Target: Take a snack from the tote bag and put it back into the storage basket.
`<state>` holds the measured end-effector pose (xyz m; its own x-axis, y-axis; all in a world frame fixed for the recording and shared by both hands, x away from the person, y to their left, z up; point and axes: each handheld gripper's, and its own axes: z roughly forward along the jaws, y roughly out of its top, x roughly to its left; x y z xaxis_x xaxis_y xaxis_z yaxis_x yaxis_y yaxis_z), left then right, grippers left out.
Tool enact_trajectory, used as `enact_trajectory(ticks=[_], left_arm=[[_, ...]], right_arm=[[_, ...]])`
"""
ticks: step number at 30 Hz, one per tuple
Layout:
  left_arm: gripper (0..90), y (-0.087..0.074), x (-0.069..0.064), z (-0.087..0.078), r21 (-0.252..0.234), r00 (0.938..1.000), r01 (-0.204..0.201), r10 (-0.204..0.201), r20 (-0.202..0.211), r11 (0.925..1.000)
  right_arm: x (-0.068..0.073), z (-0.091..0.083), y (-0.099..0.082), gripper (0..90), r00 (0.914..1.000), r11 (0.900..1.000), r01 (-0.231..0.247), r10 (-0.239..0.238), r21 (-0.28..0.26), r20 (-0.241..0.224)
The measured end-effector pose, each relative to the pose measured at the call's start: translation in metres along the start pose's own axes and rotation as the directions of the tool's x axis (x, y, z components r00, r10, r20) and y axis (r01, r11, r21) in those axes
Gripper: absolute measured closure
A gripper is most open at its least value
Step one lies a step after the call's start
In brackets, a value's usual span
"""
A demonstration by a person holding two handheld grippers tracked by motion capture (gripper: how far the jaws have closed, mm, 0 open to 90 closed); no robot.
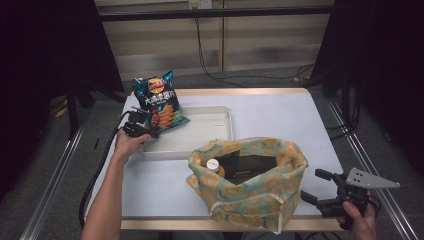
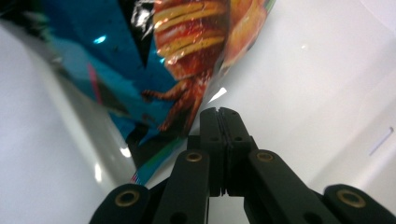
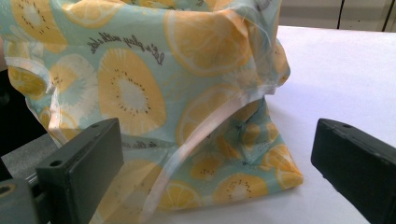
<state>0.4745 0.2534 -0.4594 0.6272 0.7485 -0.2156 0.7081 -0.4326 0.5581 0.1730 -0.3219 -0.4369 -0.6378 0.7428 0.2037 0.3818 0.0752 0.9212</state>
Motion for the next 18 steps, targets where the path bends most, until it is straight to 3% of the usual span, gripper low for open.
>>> enact_trajectory(ticks=[3, 5, 8, 9, 11, 18], left_arm=[[89.0, -0.002, -0.001, -0.002, 0.005, 1.0, -0.001, 0.001, -0.009, 1.0], [89.0, -0.004, 0.0, -0.002, 0.028, 0.9988, -0.026, 0.027, -0.041, 0.9993], [89.0, -0.008, 0.007, -0.004, 0.049, 0.9989, -0.028, 0.029, -0.035, 0.9984], [90.0, -0.01, 0.009, -0.003, 0.002, 0.9996, 0.025, -0.025, -0.013, 0.9997], [90.0, -0.011, 0.013, -0.006, -0.027, 0.9985, 0.052, -0.052, -0.017, 0.9983], [90.0, -0.007, 0.017, -0.002, -0.04, 0.9982, 0.055, -0.056, -0.019, 0.9977]], right_arm=[[0.001, 0.001, 0.0, 1.9, 1.0, 1.0, 0.005, -0.005, 0.001, -0.003], [0.001, 0.001, 0.001, 1.9, 1.0, 1.0, 0.005, -0.005, 0.001, -0.003], [0.001, 0.002, 0.0, 1.9, 1.0, 1.0, 0.004, -0.004, 0.003, -0.005], [0.001, 0.002, 0.0, 1.9, 1.0, 1.0, 0.005, -0.005, 0.003, -0.004], [0.0, 0.003, 0.0, 1.9, 1.0, 1.0, -0.002, 0.002, 0.001, -0.002], [0.001, 0.003, 0.001, 1.8, 1.0, 1.0, 0.001, -0.001, 0.004, -0.004]])
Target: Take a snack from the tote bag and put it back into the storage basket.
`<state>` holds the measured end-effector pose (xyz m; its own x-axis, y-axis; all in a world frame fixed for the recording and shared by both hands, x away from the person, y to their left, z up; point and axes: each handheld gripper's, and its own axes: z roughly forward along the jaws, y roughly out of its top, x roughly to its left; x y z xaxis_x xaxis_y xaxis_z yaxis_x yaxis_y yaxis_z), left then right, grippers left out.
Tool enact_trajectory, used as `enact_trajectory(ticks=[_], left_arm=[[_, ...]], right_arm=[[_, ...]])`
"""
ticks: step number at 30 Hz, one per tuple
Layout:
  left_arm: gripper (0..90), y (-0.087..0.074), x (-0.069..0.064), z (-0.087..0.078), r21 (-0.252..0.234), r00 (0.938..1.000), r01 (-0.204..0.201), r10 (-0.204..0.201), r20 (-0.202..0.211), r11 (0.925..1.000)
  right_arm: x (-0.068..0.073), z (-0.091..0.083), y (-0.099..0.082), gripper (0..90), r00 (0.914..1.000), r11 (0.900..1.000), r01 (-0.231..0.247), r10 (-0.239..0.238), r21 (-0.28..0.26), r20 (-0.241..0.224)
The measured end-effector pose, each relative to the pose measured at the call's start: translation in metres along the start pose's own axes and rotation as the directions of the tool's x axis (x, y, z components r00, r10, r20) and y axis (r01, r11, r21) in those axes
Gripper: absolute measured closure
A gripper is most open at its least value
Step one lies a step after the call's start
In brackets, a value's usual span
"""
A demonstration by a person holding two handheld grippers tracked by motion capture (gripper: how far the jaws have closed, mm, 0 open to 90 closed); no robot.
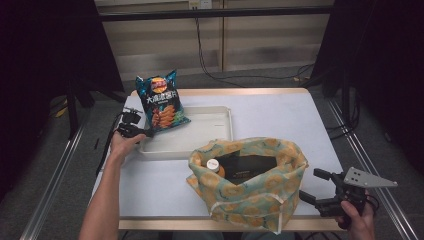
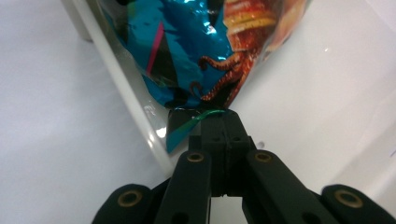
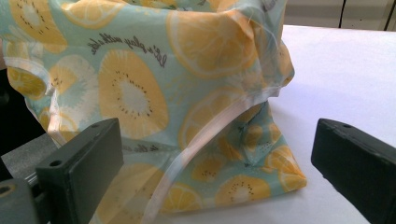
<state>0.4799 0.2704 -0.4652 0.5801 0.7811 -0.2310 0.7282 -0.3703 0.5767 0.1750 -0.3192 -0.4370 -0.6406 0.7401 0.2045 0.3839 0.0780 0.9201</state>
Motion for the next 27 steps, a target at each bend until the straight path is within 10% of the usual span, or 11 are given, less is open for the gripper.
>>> enact_trajectory(ticks=[12, 20, 27], left_arm=[[88.0, 0.003, 0.002, 0.004, -0.074, 0.998, 0.055, -0.057, -0.027, 0.9957], [81.9, -0.002, -0.004, -0.012, -0.123, 0.9999, 0.006, -0.004, 0.016, 0.9924], [70.6, -0.013, -0.018, -0.029, -0.235, 0.9978, -0.053, 0.06, 0.026, 0.9705]], right_arm=[[-0.001, -0.001, -0.001, 1.8, 1.0, 1.0, -0.003, 0.003, -0.002, 0.002], [0.0, 0.0, 0.0, 1.7, 1.0, 1.0, -0.005, 0.005, -0.003, -0.002], [0.0, 0.0, 0.001, 1.4, 1.0, 1.0, -0.006, 0.006, -0.002, 0.008]])
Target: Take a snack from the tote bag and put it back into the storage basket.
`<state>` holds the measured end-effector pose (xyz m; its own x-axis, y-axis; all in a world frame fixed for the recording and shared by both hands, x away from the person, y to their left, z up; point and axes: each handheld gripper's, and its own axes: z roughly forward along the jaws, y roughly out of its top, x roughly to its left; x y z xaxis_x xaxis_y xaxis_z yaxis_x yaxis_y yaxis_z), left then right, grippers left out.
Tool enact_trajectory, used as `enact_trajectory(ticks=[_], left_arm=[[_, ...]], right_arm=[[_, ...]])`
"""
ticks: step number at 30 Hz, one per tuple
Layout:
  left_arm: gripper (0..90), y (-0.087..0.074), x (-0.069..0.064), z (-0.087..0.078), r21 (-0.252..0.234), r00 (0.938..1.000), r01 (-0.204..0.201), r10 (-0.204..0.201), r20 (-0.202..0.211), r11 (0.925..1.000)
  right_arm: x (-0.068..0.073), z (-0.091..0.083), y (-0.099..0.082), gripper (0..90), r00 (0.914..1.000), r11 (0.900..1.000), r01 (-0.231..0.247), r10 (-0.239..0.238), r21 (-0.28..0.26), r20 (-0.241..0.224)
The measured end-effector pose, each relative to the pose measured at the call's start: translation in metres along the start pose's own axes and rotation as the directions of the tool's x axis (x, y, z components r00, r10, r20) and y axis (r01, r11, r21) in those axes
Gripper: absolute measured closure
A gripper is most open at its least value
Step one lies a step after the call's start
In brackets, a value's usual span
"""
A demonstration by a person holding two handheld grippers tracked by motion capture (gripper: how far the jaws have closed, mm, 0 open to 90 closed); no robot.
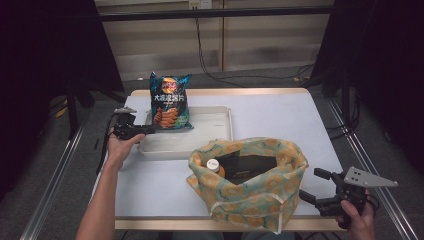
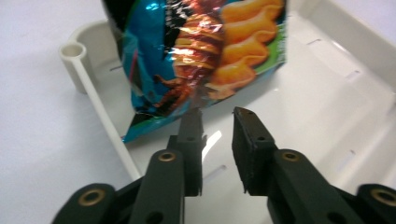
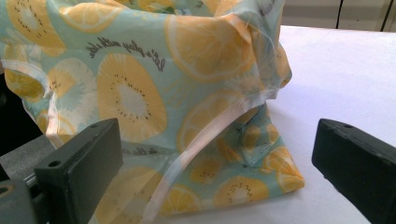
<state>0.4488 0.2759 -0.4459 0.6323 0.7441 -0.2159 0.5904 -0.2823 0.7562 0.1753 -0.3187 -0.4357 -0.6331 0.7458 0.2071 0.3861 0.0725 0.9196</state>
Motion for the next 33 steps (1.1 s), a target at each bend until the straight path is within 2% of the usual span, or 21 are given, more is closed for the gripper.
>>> enact_trajectory(ticks=[4, 7, 9, 13, 19, 23, 24, 25, 27, 30, 33], left_arm=[[62.4, -0.004, -0.007, -0.014, -0.036, 0.9999, -0.004, 0.004, 0.015, 0.9993], [60.3, -0.004, -0.017, -0.026, -0.077, 0.9996, -0.022, 0.023, 0.016, 0.9968], [59.1, -0.004, -0.023, -0.035, -0.088, 0.9981, -0.052, 0.054, 0.027, 0.9947], [58.7, -0.008, -0.038, -0.052, -0.14, 0.997, -0.056, 0.063, 0.044, 0.9885], [61.9, -0.024, -0.064, -0.068, -0.131, 0.9919, -0.096, 0.106, 0.07, 0.9867], [67.1, -0.033, -0.083, -0.076, -0.124, 0.9837, -0.134, 0.147, 0.103, 0.9833], [68.3, -0.035, -0.087, -0.079, -0.126, 0.9798, -0.144, 0.159, 0.121, 0.9816], [69.3, -0.037, -0.092, -0.081, -0.129, 0.9793, -0.145, 0.16, 0.123, 0.9811], [71.4, -0.04, -0.099, -0.085, -0.12, 0.9763, -0.172, 0.186, 0.112, 0.9777], [71.3, -0.047, -0.111, -0.093, -0.144, 0.9752, -0.157, 0.176, 0.134, 0.977], [73.2, -0.056, -0.122, -0.097, -0.151, 0.9731, -0.16, 0.182, 0.142, 0.9754]], right_arm=[[0.001, -0.001, 0.002, 1.6, 1.0, 1.0, 0.002, -0.002, -0.003, 0.002], [0.002, -0.001, 0.005, 3.6, 1.0, 0.9999, 0.004, -0.003, -0.011, 0.007], [0.003, -0.001, 0.008, 6.4, 0.9999, 0.9999, -0.004, 0.004, -0.015, 0.013], [0.005, -0.003, 0.015, 12.4, 0.9998, 0.9997, 0.002, -0.001, -0.026, 0.018], [0.01, -0.007, 0.027, 22.8, 0.9994, 0.9989, 0.009, -0.008, -0.046, 0.034], [0.014, -0.008, 0.038, 35.6, 0.9994, 0.9979, 0.032, -0.031, -0.056, 0.016], [0.015, -0.007, 0.04, 37.1, 0.9993, 0.9976, 0.035, -0.034, -0.06, 0.014], [0.016, -0.007, 0.043, 37.6, 0.9995, 0.9976, 0.031, -0.03, -0.062, 0.013], [0.017, -0.007, 0.048, 38.8, 0.9998, 0.9966, 0.021, -0.021, -0.08, -0.003], [0.018, -0.004, 0.058, 44.7, 0.9993, 0.9958, 0.028, -0.03, -0.087, -0.021], [0.022, 0.001, 0.067, 51.2, 0.9976, 0.9951, 0.053, -0.057, -0.084, -0.041]])
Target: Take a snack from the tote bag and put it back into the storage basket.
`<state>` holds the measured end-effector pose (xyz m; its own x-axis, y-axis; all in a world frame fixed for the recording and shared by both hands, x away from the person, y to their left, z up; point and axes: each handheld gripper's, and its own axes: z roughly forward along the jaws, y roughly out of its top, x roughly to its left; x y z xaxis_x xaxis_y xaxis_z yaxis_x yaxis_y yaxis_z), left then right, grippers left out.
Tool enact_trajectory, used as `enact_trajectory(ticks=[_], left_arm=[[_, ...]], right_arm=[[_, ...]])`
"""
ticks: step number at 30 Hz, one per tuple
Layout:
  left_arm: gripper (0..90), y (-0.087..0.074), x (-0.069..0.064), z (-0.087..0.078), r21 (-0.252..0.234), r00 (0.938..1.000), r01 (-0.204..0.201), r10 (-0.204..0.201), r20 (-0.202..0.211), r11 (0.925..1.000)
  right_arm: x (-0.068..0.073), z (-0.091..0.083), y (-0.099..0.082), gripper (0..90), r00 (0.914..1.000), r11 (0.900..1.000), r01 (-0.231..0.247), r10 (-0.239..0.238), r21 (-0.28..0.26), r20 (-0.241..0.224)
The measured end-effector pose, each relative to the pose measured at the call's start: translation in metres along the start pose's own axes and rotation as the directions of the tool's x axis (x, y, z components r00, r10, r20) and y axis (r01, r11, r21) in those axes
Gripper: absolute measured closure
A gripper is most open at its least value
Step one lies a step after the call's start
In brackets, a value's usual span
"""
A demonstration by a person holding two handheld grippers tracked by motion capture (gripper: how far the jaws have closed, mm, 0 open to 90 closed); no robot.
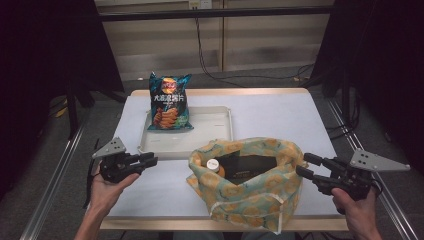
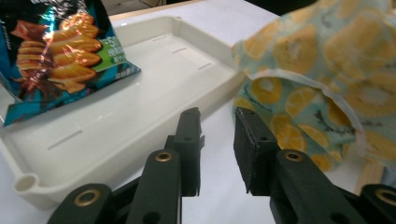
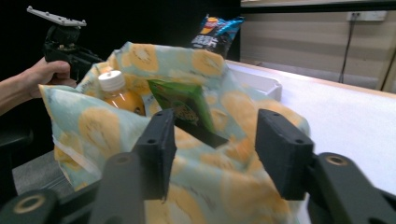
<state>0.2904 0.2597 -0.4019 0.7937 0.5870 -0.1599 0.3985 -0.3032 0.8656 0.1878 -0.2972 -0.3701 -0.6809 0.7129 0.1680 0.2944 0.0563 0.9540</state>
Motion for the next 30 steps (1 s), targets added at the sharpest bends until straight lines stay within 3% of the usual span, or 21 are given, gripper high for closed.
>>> enact_trajectory(ticks=[3, 6, 7, 8, 10, 12, 15, 17, 21, 24, 30], left_arm=[[74.1, -0.006, -0.016, 0.004, 0.027, 0.9994, -0.029, 0.028, 0.02, 0.9992], [76.3, -0.006, -0.031, 0.008, 0.018, 0.9981, -0.054, 0.053, 0.031, 0.9984], [76.3, -0.006, -0.037, 0.008, 0.007, 0.9971, -0.052, 0.051, 0.056, 0.9986], [76.3, -0.006, -0.044, 0.008, 0.011, 0.9956, -0.054, 0.053, 0.077, 0.9985], [76.3, -0.005, -0.055, 0.011, 0.026, 0.9934, -0.088, 0.086, 0.076, 0.9958], [76.3, -0.003, -0.062, 0.014, 0.02, 0.9919, -0.079, 0.077, 0.101, 0.9966], [76.0, 0.001, -0.07, 0.018, 0.006, 0.99, -0.063, 0.062, 0.127, 0.998], [74.2, 0.004, -0.077, 0.019, 0.01, 0.9887, -0.085, 0.083, 0.125, 0.9964], [70.4, 0.006, -0.09, 0.022, -0.003, 0.9828, -0.087, 0.087, 0.163, 0.9962], [68.4, 0.012, -0.095, 0.022, -0.03, 0.9782, -0.109, 0.113, 0.174, 0.9936], [68.6, 0.041, -0.096, 0.021, -0.084, 0.9683, -0.161, 0.174, 0.179, 0.9834]], right_arm=[[0.003, 0.007, 0.006, 59.3, 0.9998, 0.9999, 0.017, -0.017, 0.001, -0.012], [0.006, 0.016, 0.011, 67.5, 0.9988, 0.9996, 0.025, -0.024, 0.011, -0.043], [0.007, 0.02, 0.012, 70.0, 0.9982, 0.9994, 0.03, -0.029, 0.016, -0.052], [0.009, 0.023, 0.013, 72.8, 0.9973, 0.9992, 0.036, -0.035, 0.017, -0.065], [0.011, 0.031, 0.016, 75.7, 0.9945, 0.9984, 0.046, -0.043, 0.031, -0.096], [0.013, 0.04, 0.017, 78.0, 0.9907, 0.9977, 0.038, -0.03, 0.057, -0.132], [0.015, 0.052, 0.018, 78.4, 0.9868, 0.9949, 0.055, -0.041, 0.084, -0.157], [0.015, 0.061, 0.019, 77.9, 0.9853, 0.9926, 0.066, -0.049, 0.102, -0.164], [0.013, 0.072, 0.024, 74.2, 0.9844, 0.9911, 0.069, -0.049, 0.114, -0.169], [0.014, 0.077, 0.029, 67.2, 0.9834, 0.9883, 0.086, -0.064, 0.126, -0.17], [0.013, 0.077, 0.045, 60.8, 0.9828, 0.9888, 0.111, -0.095, 0.099, -0.159]])
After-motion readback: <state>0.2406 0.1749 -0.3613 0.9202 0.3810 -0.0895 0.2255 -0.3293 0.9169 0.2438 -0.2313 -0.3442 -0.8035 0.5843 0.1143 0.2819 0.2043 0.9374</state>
